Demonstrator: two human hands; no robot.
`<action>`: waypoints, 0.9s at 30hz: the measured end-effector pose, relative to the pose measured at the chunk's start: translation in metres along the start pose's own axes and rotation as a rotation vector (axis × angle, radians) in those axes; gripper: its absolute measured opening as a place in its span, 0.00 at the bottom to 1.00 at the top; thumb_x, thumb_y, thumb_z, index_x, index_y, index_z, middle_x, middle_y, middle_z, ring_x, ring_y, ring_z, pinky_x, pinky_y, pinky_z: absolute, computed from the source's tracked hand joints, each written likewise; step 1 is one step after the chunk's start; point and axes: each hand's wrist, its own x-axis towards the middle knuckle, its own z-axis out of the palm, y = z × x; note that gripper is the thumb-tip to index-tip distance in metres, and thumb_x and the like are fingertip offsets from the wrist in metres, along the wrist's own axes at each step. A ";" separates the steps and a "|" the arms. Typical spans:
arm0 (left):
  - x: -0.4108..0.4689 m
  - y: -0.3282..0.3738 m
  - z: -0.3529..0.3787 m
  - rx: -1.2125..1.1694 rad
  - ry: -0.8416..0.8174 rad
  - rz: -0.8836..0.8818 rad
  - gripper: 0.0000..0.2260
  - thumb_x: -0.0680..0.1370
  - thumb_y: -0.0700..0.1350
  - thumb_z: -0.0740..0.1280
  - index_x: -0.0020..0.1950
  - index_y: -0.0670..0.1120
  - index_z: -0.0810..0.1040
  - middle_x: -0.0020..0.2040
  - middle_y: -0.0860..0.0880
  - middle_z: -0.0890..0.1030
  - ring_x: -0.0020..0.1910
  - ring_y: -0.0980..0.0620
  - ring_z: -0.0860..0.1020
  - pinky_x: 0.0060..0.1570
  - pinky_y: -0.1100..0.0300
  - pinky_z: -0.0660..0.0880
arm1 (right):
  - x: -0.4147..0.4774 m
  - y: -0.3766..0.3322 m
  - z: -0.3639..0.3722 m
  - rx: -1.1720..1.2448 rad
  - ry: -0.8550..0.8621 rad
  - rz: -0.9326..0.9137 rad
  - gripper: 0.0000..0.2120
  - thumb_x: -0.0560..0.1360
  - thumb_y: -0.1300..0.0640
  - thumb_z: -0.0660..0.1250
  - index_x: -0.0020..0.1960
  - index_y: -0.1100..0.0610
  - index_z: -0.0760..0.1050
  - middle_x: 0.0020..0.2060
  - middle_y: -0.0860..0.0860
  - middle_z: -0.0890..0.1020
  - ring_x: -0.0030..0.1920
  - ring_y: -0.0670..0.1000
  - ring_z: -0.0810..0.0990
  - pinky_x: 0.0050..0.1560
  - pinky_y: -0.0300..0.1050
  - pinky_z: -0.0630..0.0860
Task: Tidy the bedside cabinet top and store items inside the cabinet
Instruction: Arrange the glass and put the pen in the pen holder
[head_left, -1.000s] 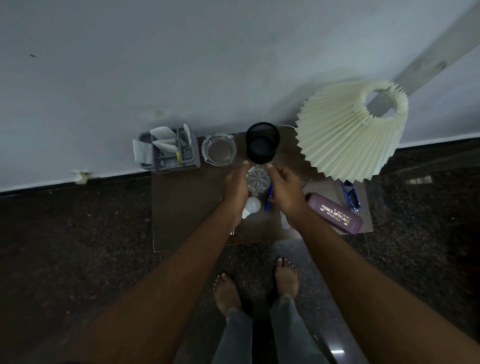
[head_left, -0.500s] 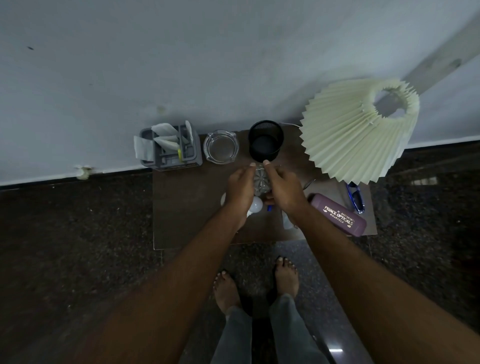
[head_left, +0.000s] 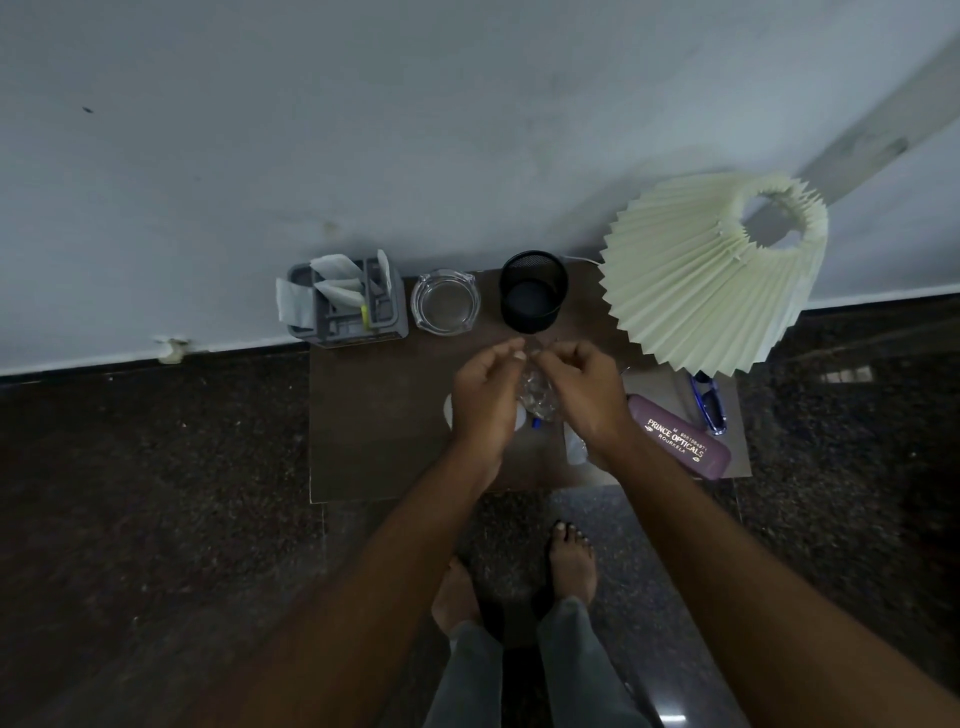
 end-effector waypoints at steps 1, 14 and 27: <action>-0.001 0.001 -0.002 -0.051 0.020 -0.012 0.10 0.80 0.39 0.68 0.60 0.42 0.82 0.55 0.42 0.85 0.56 0.42 0.84 0.60 0.44 0.79 | -0.003 0.000 -0.001 0.005 0.004 -0.021 0.21 0.66 0.42 0.71 0.53 0.54 0.80 0.46 0.50 0.85 0.50 0.51 0.85 0.57 0.60 0.80; -0.013 0.030 -0.043 -0.264 -0.256 -0.255 0.15 0.80 0.49 0.68 0.59 0.39 0.81 0.58 0.38 0.83 0.53 0.45 0.84 0.48 0.53 0.82 | -0.026 -0.001 -0.005 0.265 -0.252 -0.220 0.31 0.70 0.65 0.70 0.73 0.58 0.70 0.66 0.53 0.78 0.68 0.54 0.77 0.61 0.54 0.79; -0.006 0.059 -0.080 0.109 -0.390 0.189 0.31 0.72 0.29 0.74 0.73 0.41 0.71 0.65 0.45 0.81 0.63 0.51 0.81 0.57 0.60 0.79 | -0.015 -0.045 0.003 -0.101 -0.406 -0.357 0.34 0.66 0.65 0.81 0.69 0.53 0.73 0.58 0.45 0.83 0.58 0.42 0.82 0.56 0.38 0.80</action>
